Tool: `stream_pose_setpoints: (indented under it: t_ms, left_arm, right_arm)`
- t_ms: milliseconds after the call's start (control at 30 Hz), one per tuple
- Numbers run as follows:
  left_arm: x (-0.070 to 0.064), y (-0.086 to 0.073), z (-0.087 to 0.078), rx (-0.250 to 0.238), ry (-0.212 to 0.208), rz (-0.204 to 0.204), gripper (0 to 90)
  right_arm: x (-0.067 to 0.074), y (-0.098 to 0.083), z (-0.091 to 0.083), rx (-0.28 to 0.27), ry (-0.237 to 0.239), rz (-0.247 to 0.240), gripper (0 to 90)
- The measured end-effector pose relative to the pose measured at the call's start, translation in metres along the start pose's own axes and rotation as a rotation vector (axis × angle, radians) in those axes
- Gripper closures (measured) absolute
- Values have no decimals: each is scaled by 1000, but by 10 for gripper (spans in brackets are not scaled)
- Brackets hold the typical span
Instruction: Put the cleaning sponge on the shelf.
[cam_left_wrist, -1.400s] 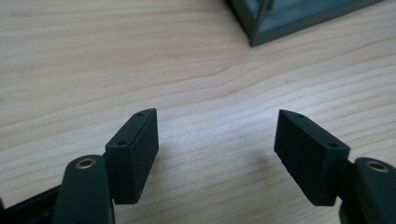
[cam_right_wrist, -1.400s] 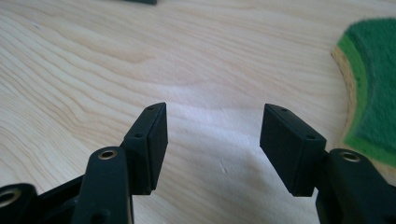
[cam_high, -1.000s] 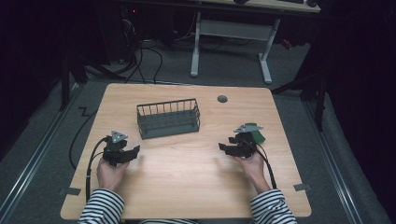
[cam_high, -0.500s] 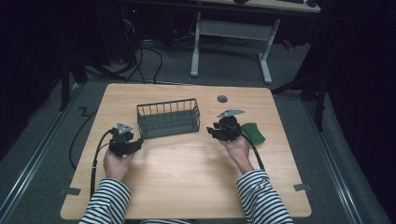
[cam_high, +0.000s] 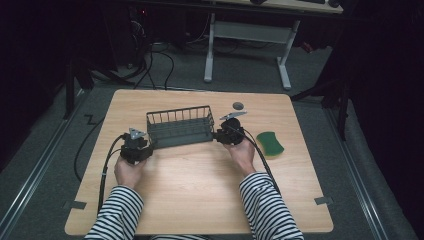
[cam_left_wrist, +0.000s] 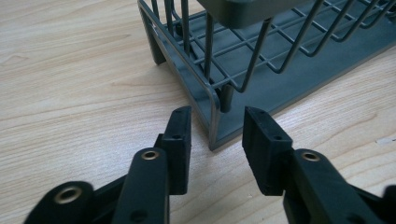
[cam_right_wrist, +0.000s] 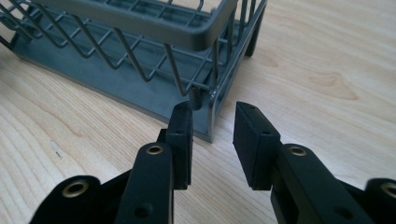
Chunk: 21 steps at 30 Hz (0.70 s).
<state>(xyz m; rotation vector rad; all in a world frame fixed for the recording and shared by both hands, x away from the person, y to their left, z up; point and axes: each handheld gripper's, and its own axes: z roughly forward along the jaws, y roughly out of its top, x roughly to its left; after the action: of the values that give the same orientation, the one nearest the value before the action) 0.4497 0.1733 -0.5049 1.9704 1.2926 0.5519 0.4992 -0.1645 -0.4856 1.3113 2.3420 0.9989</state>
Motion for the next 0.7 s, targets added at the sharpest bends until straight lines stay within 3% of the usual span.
stream_pose_setpoints:
  t_ms: [400,600,700]
  left_arm:
    - [4,1,3,2,-31,-12,860]
    - [4,2,3,9,-40,7,865]
    - [2,2,3,6,-53,8,868]
  right_arm:
    - [-1,3,13,6,-17,2,835]
    - [-2,2,14,0,-9,10,866]
    - [-2,1,12,1,-25,-14,868]
